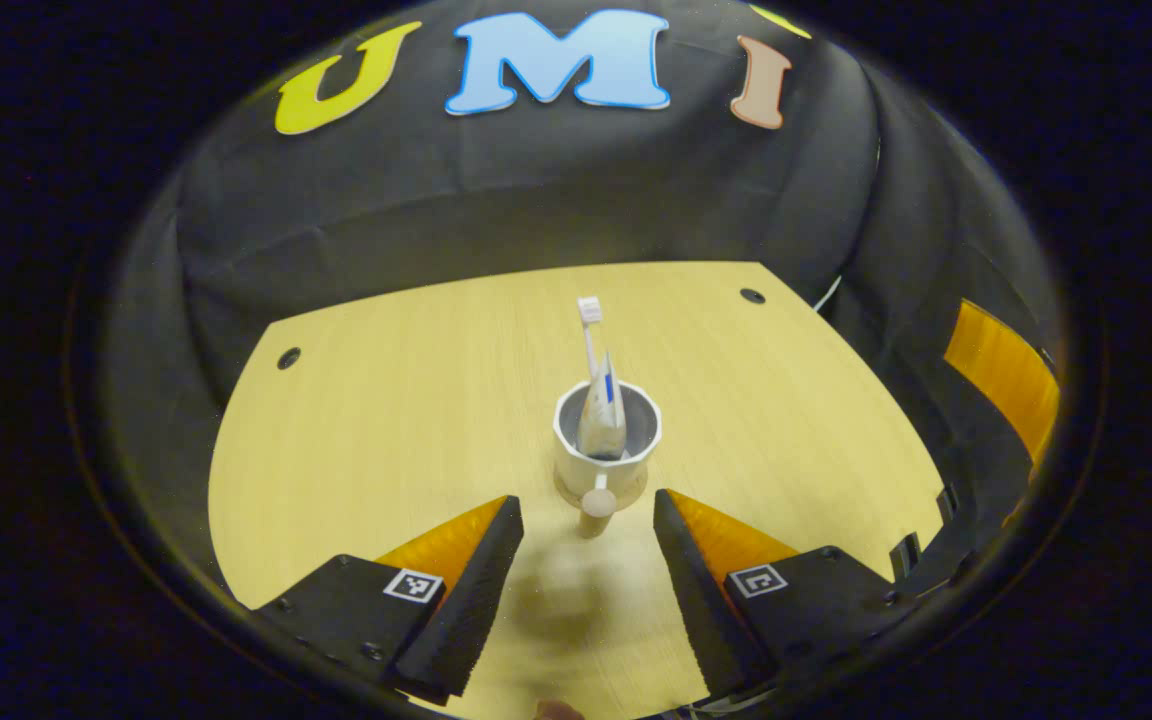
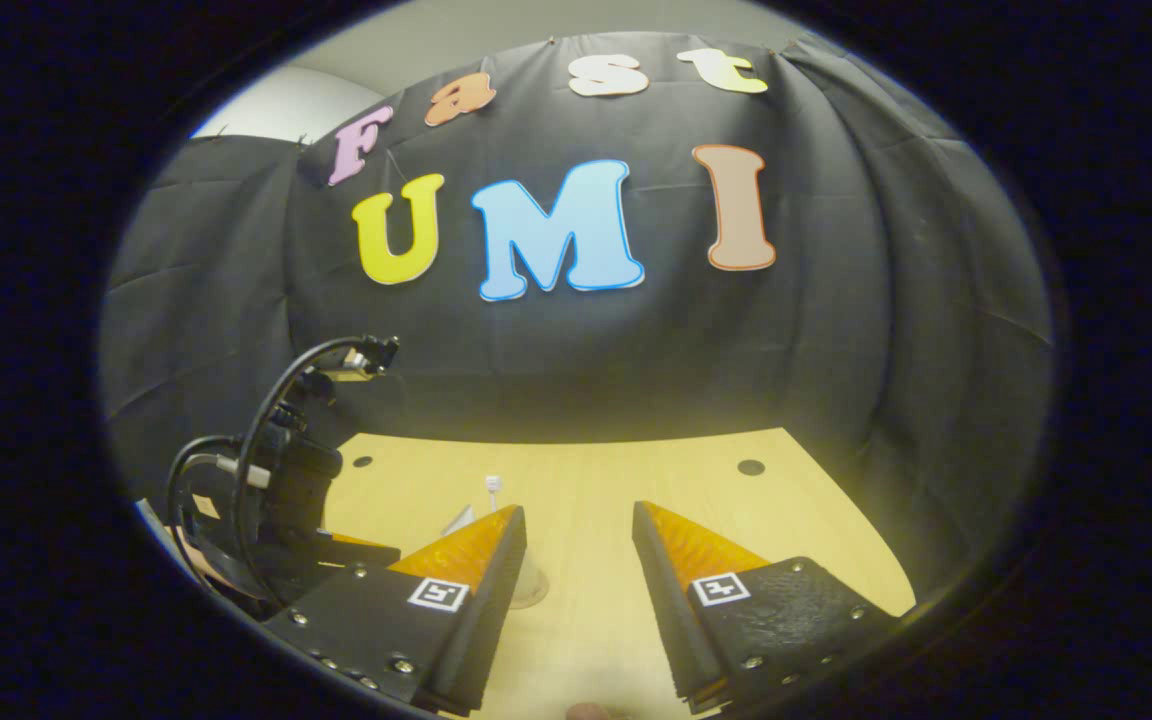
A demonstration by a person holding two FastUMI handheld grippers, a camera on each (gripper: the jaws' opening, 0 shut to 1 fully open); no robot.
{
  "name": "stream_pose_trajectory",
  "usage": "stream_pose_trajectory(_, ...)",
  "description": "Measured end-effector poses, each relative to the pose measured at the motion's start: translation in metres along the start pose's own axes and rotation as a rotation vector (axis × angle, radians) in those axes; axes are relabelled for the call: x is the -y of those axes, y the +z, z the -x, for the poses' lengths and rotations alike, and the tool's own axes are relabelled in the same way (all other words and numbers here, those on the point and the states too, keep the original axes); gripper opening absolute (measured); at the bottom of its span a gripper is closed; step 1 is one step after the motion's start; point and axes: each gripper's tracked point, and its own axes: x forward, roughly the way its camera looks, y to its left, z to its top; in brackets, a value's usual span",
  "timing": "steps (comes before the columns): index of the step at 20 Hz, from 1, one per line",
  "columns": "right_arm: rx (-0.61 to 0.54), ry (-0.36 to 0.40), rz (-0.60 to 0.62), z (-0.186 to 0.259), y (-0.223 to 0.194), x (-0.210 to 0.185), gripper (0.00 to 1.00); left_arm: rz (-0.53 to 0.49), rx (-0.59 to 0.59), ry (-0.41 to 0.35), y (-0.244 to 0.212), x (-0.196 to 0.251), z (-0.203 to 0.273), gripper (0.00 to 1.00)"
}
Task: Put the toothbrush and toothpaste on the desktop into the cup, then pick up the cup and place it on the coaster on the desktop.
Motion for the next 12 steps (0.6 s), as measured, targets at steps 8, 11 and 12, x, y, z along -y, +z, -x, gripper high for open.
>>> stream_pose_trajectory(8,0.112,-0.039,0.025,0.018,0.028,-0.014,0.66,0.018,0.318,0.039,0.044,-0.011,0.080,0.82)
stream_pose_trajectory(11,0.135,-0.050,0.032,0.022,0.031,-0.020,0.66,0.024,0.404,0.031,0.052,-0.014,0.102,0.89)
stream_pose_trajectory(12,0.141,-0.047,0.032,0.024,0.031,-0.024,0.66,0.023,0.428,0.023,0.053,-0.014,0.107,0.90)
